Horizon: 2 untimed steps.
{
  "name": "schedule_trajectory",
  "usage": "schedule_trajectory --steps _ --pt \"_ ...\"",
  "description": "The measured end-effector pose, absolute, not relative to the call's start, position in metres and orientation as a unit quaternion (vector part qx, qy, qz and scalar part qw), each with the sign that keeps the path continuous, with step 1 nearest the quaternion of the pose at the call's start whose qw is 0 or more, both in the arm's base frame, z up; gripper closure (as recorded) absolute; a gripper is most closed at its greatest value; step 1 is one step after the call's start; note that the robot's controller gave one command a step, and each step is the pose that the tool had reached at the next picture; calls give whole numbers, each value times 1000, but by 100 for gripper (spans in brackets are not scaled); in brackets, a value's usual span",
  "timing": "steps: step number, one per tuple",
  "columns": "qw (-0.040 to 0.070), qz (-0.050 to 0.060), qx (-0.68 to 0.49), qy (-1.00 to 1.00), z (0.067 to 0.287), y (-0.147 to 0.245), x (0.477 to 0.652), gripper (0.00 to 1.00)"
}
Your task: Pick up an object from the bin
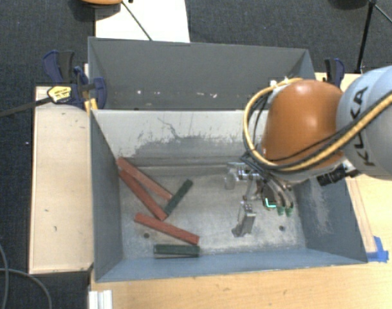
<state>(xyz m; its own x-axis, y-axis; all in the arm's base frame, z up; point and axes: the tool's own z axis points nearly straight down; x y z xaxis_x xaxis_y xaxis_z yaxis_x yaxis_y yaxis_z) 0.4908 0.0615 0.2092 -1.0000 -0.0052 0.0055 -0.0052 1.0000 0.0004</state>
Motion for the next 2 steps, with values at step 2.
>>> schedule_trajectory --steps 2 --pt "-2 -1 23 -1000 192 20 484 0"
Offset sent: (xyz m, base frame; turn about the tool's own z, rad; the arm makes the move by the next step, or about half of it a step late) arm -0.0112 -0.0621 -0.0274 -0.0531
